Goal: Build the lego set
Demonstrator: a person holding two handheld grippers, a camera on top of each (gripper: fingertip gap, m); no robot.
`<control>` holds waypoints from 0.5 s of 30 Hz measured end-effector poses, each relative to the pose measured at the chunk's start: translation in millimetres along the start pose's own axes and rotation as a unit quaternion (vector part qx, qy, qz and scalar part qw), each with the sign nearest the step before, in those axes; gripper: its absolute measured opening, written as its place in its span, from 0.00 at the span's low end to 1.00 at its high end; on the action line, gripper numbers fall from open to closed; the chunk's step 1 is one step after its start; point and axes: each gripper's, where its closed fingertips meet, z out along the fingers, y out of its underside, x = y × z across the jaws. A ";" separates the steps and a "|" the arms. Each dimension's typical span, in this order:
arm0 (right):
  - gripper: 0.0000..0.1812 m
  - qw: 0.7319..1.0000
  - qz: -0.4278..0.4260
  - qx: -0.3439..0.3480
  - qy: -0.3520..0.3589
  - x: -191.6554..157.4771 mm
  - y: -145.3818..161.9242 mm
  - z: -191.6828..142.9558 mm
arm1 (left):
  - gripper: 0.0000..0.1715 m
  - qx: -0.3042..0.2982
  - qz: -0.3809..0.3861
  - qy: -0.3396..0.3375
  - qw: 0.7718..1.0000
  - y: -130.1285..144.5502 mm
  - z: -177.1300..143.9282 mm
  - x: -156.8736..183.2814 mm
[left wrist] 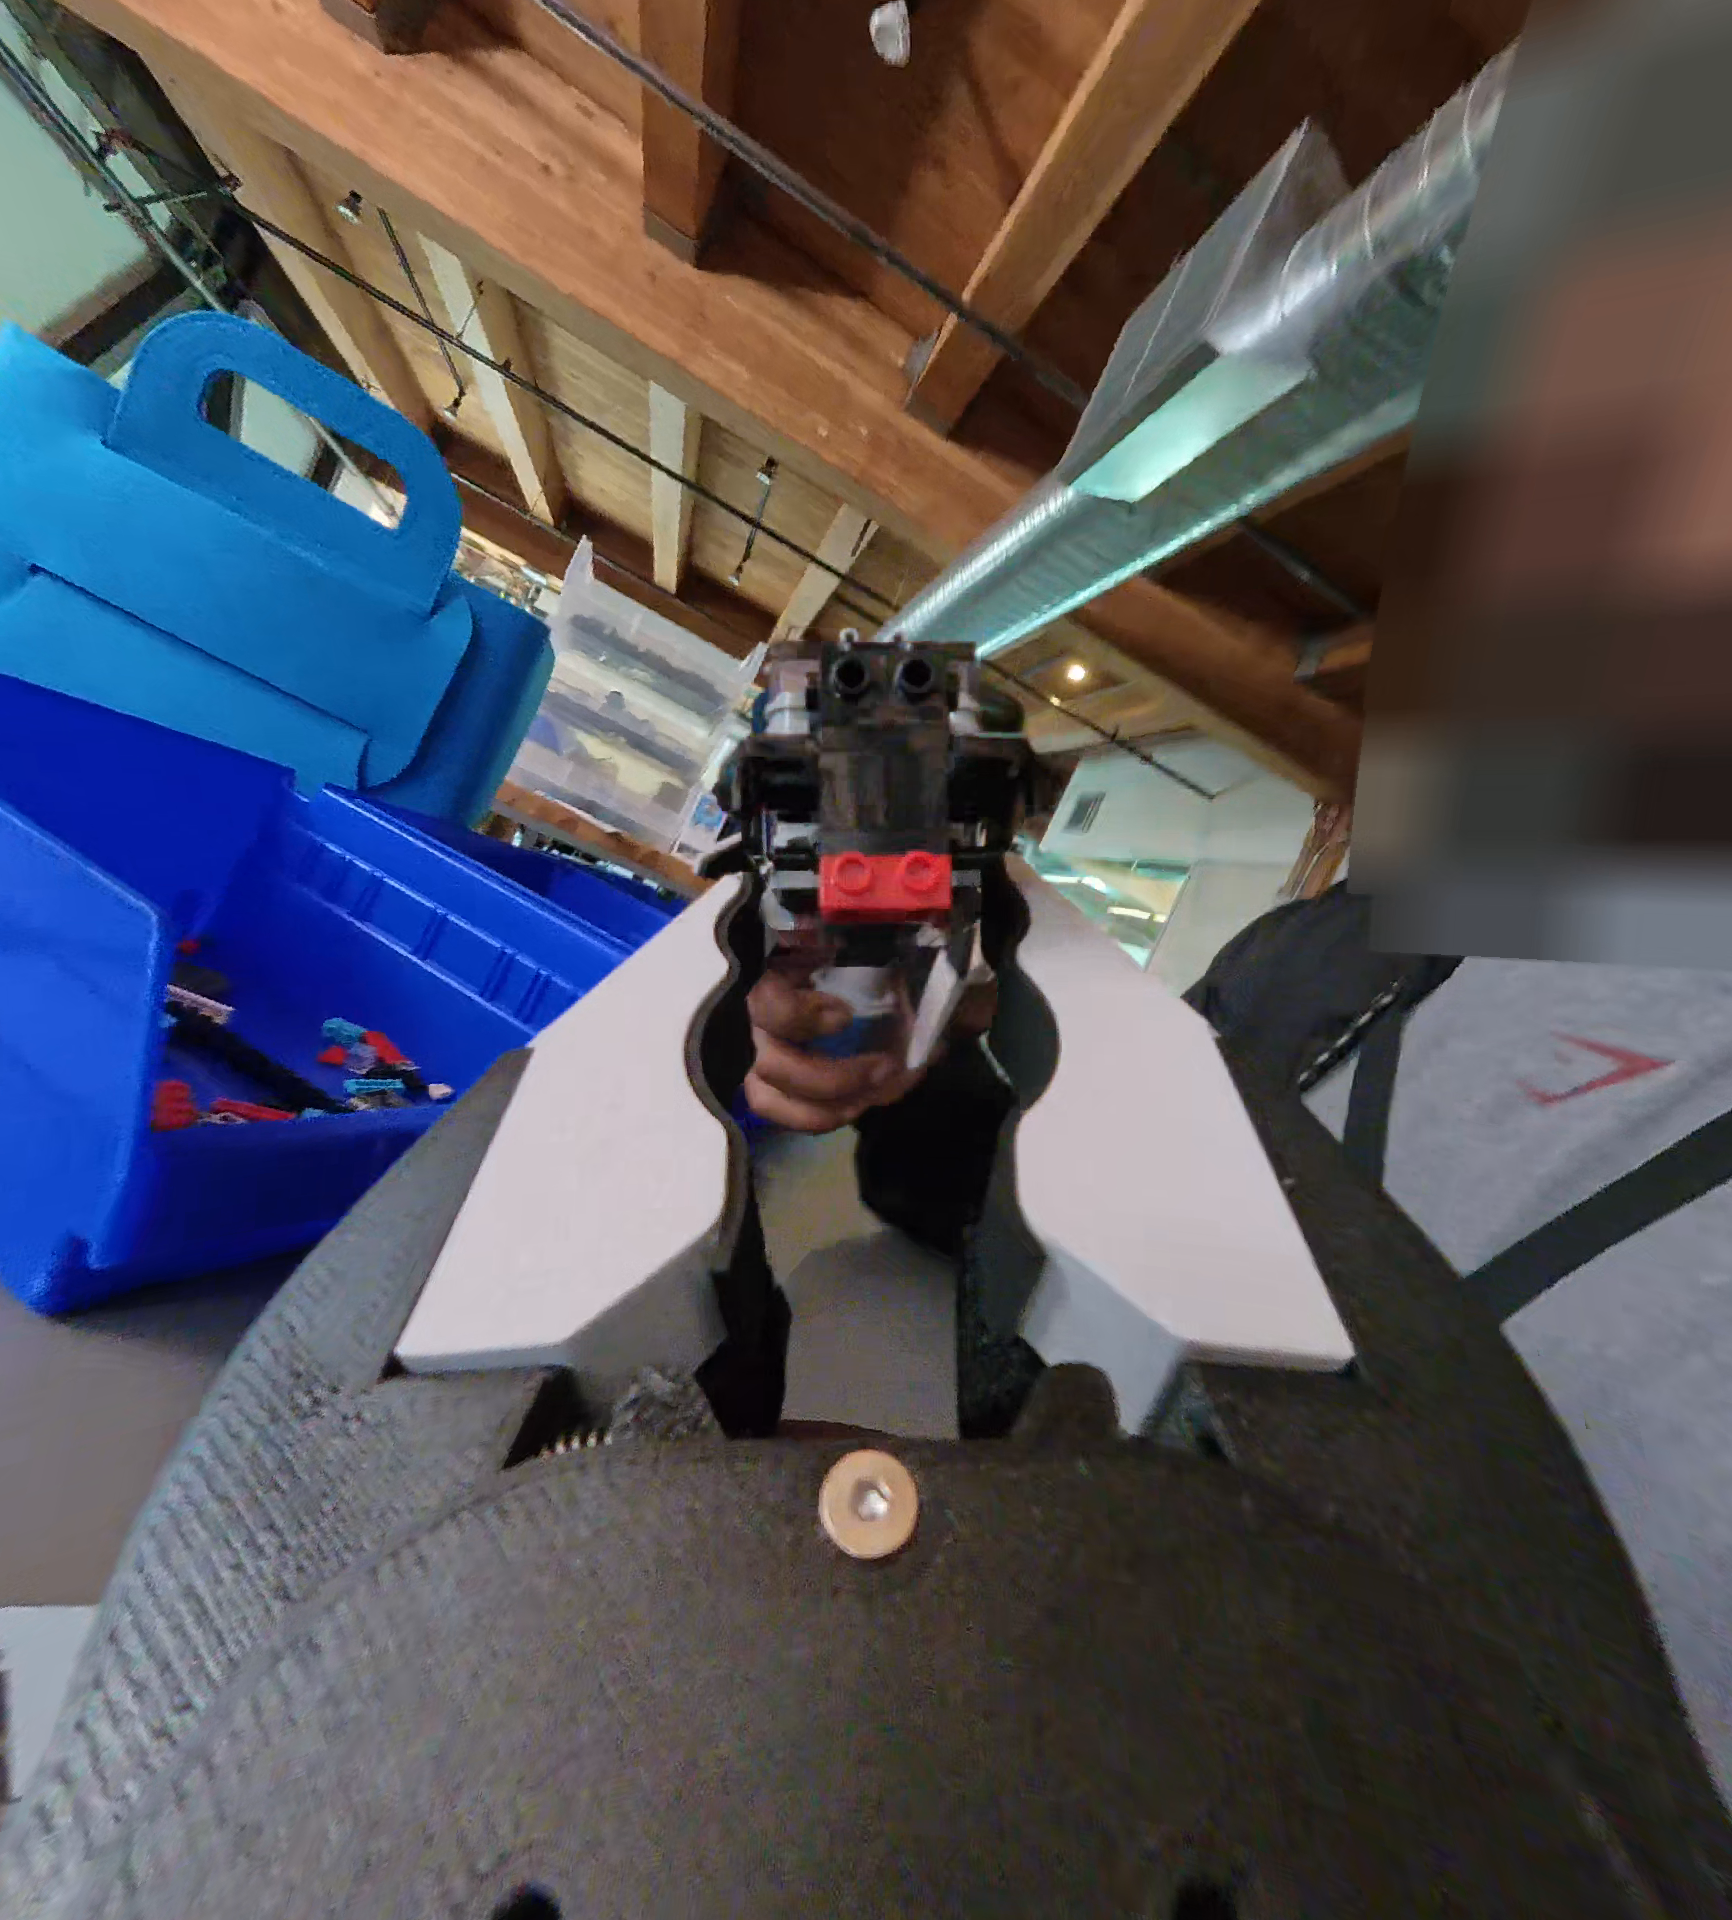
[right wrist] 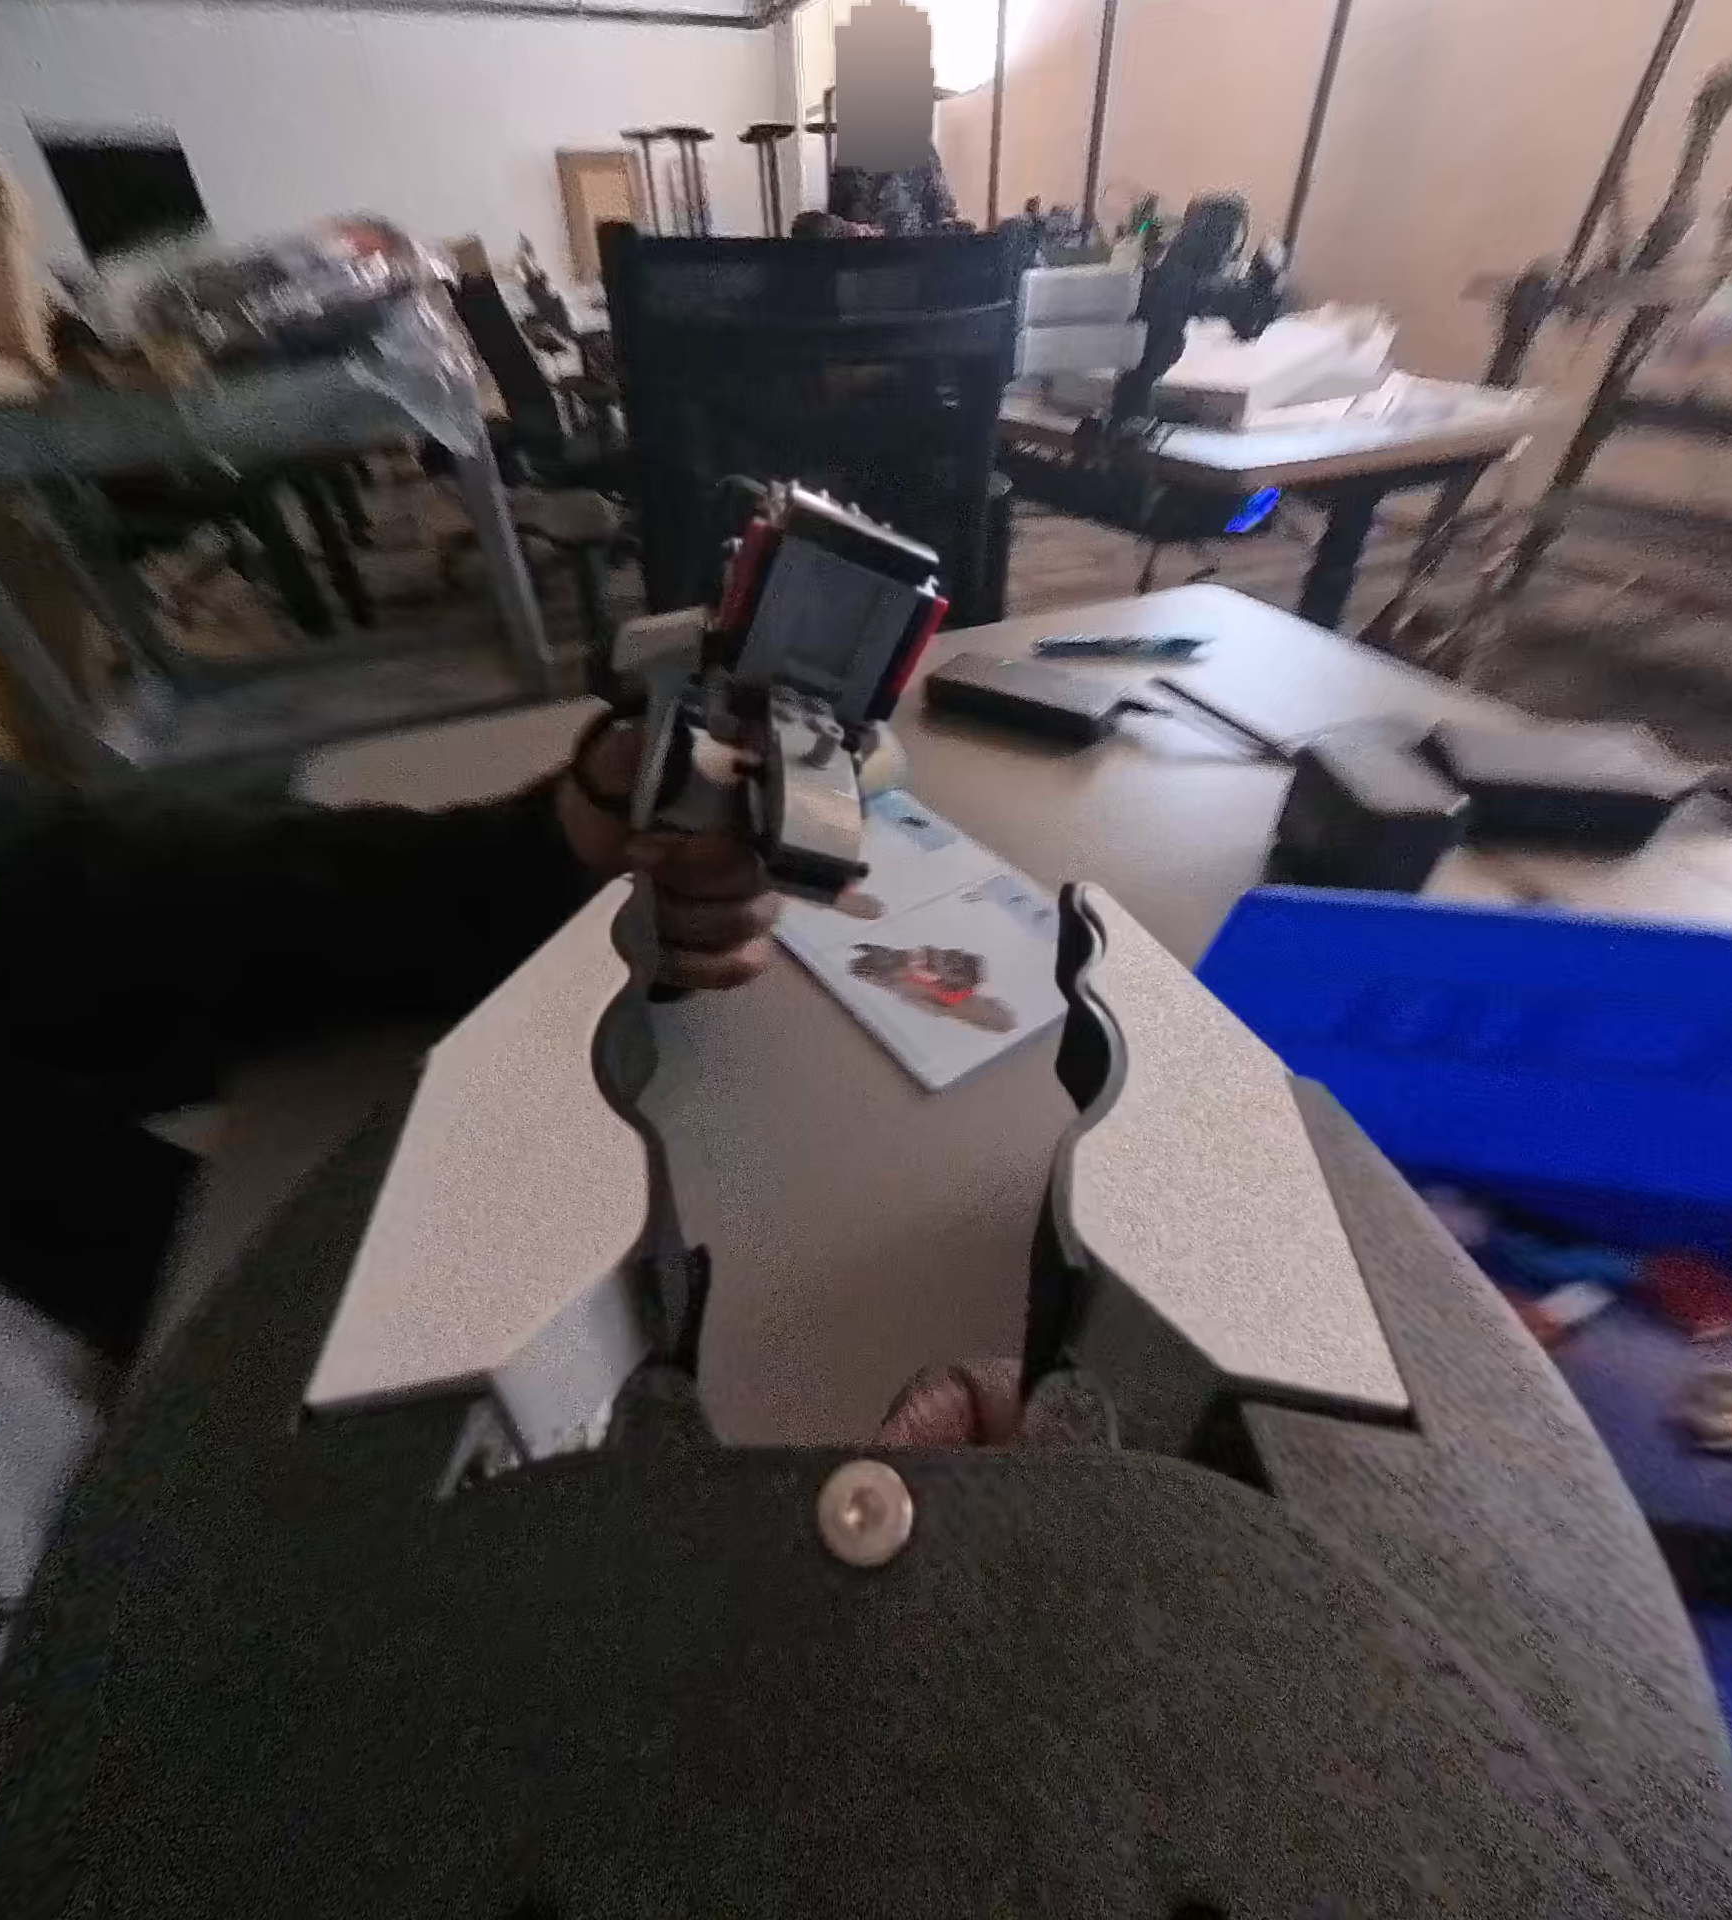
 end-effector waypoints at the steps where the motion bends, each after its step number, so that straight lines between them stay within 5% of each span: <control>1: 0.44 0.998 0.055 0.002 -0.019 -3.7 0.1 -0.6 | 0.25 -0.009 0.008 0.002 1.000 1.8 -0.8 0.1; 8: 0.46 0.930 0.334 0.035 -0.152 -24.7 -2.3 9.9 | 0.25 -0.082 0.021 0.066 0.994 28.4 -0.6 14.1; 15: 0.46 0.860 0.445 0.048 -0.244 -38.0 6.0 14.6 | 0.25 -0.147 0.027 0.116 0.982 53.2 3.1 31.8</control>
